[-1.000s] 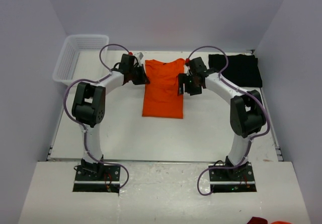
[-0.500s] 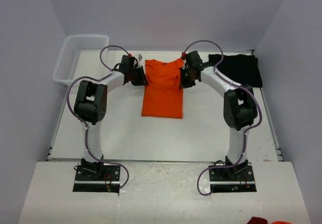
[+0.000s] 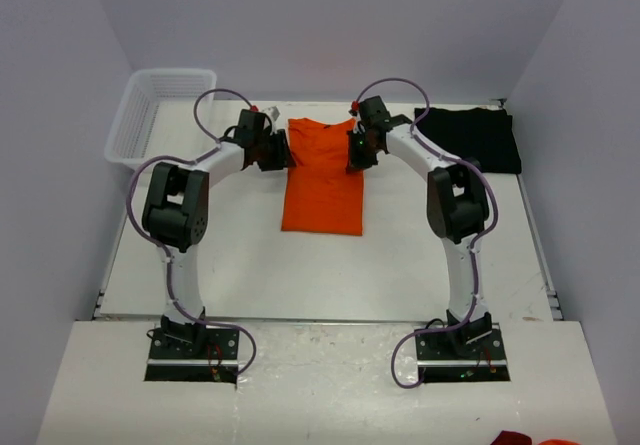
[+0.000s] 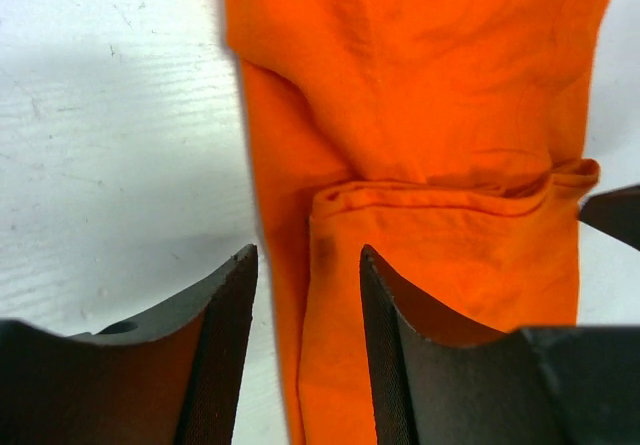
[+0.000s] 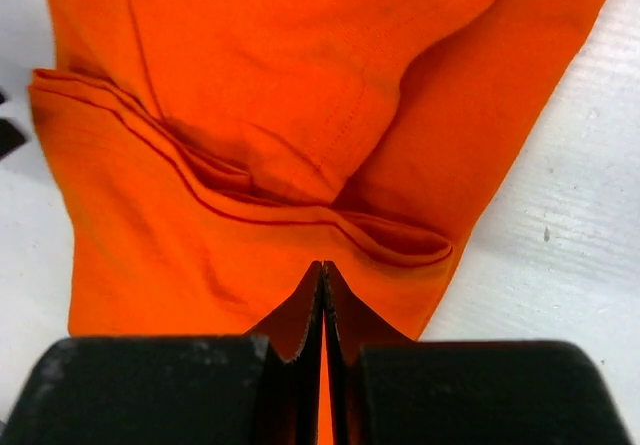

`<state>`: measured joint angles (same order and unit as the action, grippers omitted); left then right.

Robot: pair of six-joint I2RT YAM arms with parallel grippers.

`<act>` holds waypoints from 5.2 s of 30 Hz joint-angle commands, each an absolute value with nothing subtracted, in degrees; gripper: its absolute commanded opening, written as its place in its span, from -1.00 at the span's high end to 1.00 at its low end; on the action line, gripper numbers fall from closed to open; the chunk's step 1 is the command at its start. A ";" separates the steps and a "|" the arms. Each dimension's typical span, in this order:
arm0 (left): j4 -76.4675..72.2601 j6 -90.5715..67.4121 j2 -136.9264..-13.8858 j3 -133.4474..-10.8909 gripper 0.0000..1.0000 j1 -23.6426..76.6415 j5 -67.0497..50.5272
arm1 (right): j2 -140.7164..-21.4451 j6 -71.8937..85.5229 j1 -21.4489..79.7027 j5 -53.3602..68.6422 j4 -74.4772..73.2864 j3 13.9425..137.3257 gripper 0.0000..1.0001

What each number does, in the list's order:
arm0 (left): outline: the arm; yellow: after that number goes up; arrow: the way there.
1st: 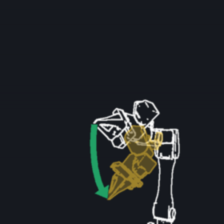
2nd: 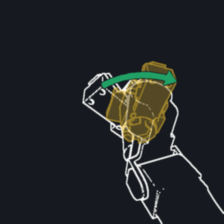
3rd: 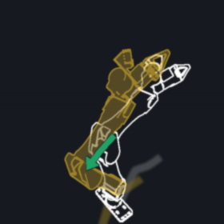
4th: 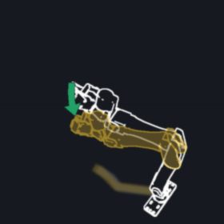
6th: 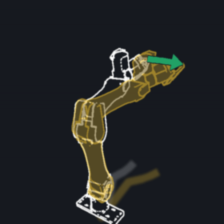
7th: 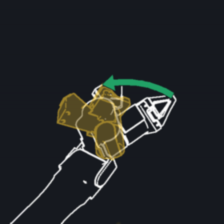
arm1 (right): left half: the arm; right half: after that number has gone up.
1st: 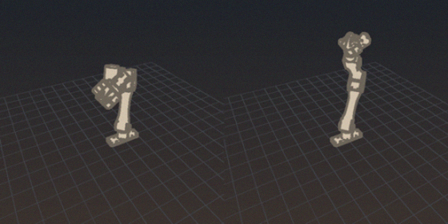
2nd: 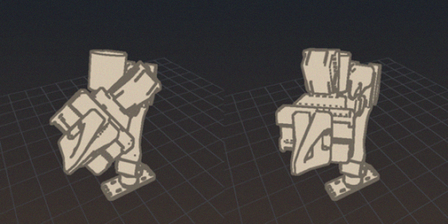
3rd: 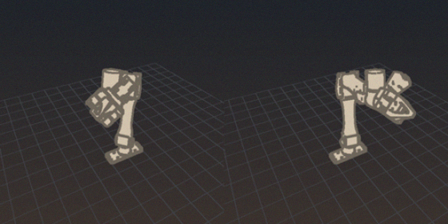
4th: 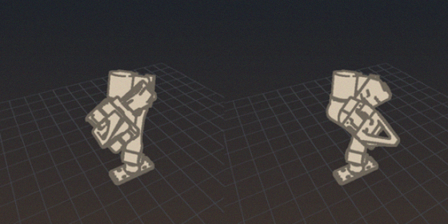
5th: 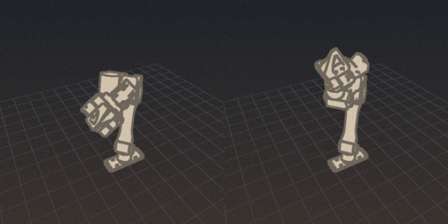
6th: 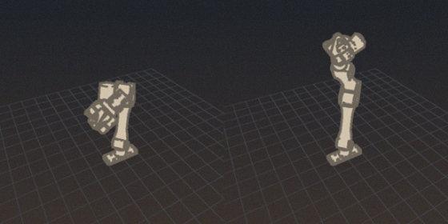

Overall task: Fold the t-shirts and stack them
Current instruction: Fold the folded rectangular tshirt in 1/3 of the way, then grab one side of the 2/3 rectangular tshirt with both arms

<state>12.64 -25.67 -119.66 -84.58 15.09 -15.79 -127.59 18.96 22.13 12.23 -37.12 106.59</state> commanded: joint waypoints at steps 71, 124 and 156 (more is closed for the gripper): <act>-7.47 -33.93 -86.65 -39.29 -0.14 15.47 -27.77 | -93.51 37.71 20.65 26.64 -6.77 46.75 -0.15; -7.21 -30.76 -95.79 -41.83 -0.15 15.47 -24.00 | -102.30 38.67 22.15 18.54 -10.72 52.73 1.00; -6.94 -30.85 -94.57 -39.46 0.21 15.47 -24.43 | -98.62 36.47 22.24 16.35 -13.45 51.95 0.56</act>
<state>-7.75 -31.90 -95.68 -41.04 15.77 -25.10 -100.99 38.04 21.91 19.59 -11.22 53.15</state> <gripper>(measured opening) 0.393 0.191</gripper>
